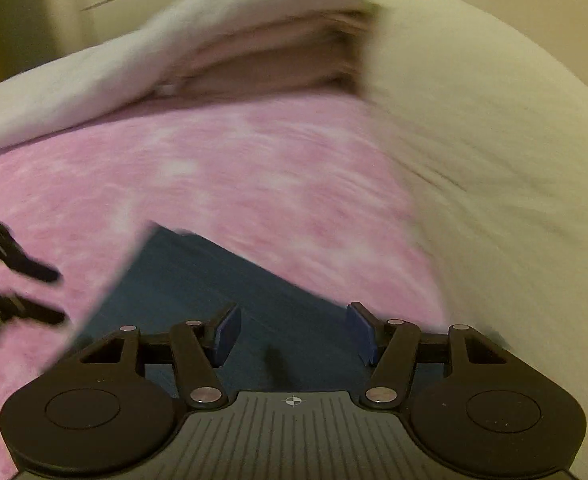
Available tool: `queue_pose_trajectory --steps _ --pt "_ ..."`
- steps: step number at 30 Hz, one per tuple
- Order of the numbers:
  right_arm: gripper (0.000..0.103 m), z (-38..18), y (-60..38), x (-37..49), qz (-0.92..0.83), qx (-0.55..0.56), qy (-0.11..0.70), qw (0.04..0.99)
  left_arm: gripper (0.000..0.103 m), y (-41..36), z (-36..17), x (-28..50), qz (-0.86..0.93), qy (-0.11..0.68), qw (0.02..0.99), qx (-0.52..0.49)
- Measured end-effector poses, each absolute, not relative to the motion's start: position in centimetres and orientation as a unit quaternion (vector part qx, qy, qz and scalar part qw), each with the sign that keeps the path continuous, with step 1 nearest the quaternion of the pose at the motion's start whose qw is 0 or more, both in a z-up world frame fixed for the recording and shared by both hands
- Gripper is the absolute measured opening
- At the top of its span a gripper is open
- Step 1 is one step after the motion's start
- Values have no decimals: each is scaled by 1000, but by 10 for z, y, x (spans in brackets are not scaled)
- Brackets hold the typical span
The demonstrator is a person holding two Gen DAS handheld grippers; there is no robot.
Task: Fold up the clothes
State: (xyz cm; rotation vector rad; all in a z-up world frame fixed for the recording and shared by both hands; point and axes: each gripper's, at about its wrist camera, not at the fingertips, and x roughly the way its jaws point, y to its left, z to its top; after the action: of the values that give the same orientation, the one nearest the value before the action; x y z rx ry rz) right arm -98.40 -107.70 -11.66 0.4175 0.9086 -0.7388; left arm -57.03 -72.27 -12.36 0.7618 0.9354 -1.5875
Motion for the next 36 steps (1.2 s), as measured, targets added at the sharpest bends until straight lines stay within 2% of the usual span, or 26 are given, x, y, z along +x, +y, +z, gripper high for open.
queue_pose_trajectory --steps 2,5,8,11,15,22,25,29,32,36 --pt "60 -121 -1085 -1015 -385 232 420 789 38 -743 -123 -583 -690 372 528 326" --pt "60 -128 -1099 -1039 -404 264 403 778 38 -772 -151 -590 -677 385 521 350" --pt "59 -150 -1114 -1029 -387 262 414 781 39 -792 -183 -591 -663 402 516 363" --pt "59 -186 -1137 -1022 -371 298 426 770 39 -799 -188 -588 -656 416 518 358" --pt "59 -171 -1142 -1032 -364 315 417 771 39 -801 -189 -588 -652 423 511 368" --pt "59 -128 -1051 -1045 -348 282 420 790 40 -807 -189 -586 -649 426 514 365" --pt "59 -144 -1001 -1044 -317 263 454 790 40 -806 -190 -584 -653 424 513 361" --pt "59 -155 -970 -1053 -350 236 447 789 40 -804 -191 -590 -658 407 513 373" --pt "59 -141 -959 -1051 -386 246 444 770 40 -805 -191 -588 -659 409 509 373" --pt "59 -172 -939 -1053 -392 266 480 738 40 -802 -191 -589 -663 401 511 372"
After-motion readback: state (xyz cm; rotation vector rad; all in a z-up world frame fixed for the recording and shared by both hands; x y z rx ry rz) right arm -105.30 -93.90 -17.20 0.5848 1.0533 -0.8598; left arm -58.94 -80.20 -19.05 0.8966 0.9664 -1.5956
